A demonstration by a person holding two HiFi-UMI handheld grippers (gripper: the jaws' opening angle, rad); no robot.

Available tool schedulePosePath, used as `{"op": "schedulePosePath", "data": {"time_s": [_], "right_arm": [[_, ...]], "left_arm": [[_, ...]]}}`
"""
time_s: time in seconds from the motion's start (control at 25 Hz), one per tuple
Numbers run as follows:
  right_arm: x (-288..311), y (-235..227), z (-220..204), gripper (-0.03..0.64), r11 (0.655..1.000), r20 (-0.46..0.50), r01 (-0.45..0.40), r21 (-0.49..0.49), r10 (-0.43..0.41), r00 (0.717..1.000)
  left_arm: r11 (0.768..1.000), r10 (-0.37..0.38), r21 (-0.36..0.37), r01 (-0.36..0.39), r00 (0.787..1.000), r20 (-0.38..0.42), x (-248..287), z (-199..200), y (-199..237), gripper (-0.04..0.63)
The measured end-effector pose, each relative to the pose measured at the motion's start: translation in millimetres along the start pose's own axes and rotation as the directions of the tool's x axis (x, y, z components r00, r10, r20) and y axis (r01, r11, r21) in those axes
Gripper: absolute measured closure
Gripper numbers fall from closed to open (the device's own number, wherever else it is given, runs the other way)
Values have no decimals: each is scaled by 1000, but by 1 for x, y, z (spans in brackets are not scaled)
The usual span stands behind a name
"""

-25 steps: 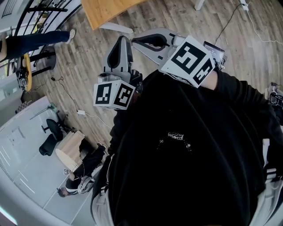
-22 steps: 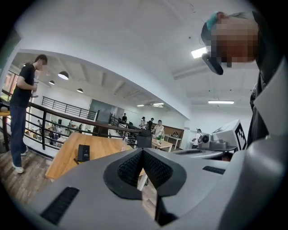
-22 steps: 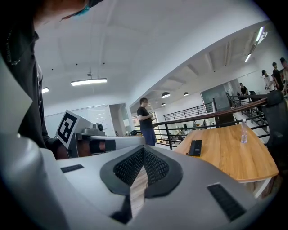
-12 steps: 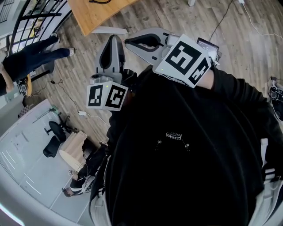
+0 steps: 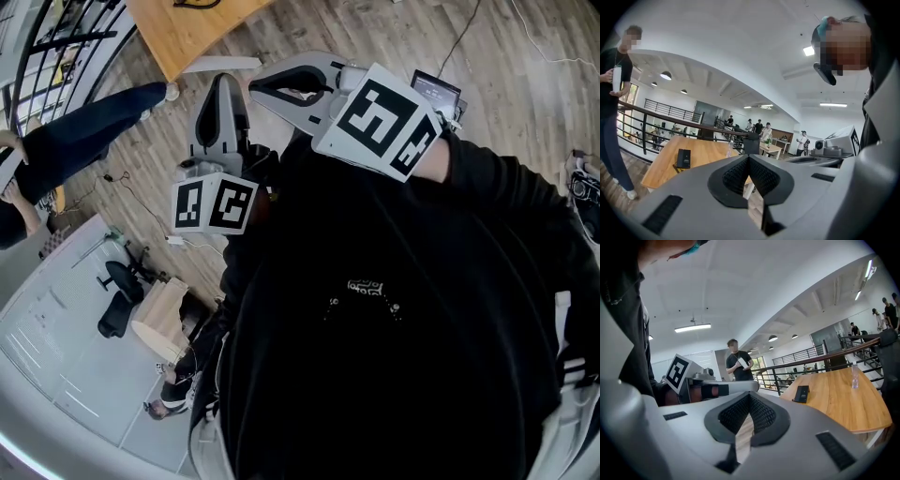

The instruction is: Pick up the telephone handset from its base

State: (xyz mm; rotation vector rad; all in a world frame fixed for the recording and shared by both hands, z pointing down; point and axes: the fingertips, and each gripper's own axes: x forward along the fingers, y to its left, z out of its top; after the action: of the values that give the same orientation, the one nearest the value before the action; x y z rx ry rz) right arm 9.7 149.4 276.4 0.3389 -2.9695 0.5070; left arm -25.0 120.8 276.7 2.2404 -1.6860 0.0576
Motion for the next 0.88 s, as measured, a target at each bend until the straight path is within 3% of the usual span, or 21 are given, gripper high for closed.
{"op": "schedulePosePath", "data": {"time_s": [0.52, 0.88], "right_arm": [[8, -32, 24, 601, 991, 15, 106, -77, -105, 994], [88, -94, 45, 601, 985, -34, 146, -90, -150, 988]], "left_arm": [[994, -105, 22, 105, 994, 2, 48, 24, 11, 591], [985, -172, -15, 172, 985, -19, 120, 46, 86, 591]]}}
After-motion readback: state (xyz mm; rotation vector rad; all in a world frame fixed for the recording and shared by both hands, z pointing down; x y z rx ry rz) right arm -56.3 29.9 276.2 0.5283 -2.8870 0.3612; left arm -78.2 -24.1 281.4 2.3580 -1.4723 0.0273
